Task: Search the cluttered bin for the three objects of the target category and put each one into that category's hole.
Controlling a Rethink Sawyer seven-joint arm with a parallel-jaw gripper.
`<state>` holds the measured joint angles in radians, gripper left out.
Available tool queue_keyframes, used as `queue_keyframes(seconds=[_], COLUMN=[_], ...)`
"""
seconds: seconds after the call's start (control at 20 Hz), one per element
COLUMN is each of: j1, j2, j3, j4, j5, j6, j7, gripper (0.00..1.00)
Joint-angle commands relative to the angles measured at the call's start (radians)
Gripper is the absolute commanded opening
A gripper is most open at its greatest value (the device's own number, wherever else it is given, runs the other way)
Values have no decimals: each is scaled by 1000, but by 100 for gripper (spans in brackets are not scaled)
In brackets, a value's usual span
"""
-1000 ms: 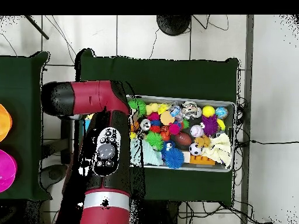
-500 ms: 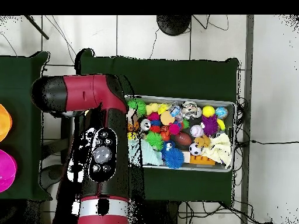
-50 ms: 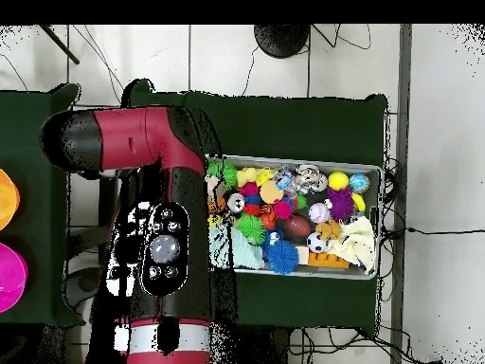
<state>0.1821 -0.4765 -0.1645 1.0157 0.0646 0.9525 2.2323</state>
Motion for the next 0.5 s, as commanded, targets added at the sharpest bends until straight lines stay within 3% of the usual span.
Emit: queue_keyframes(seconds=[0.05, 0.5], j1=[-62, -88], j2=[20, 31], j3=[98, 134], j4=[-49, -75], j5=[-61, -84], j6=[57, 66], j7=[-146, -186], gripper=[100, 100])
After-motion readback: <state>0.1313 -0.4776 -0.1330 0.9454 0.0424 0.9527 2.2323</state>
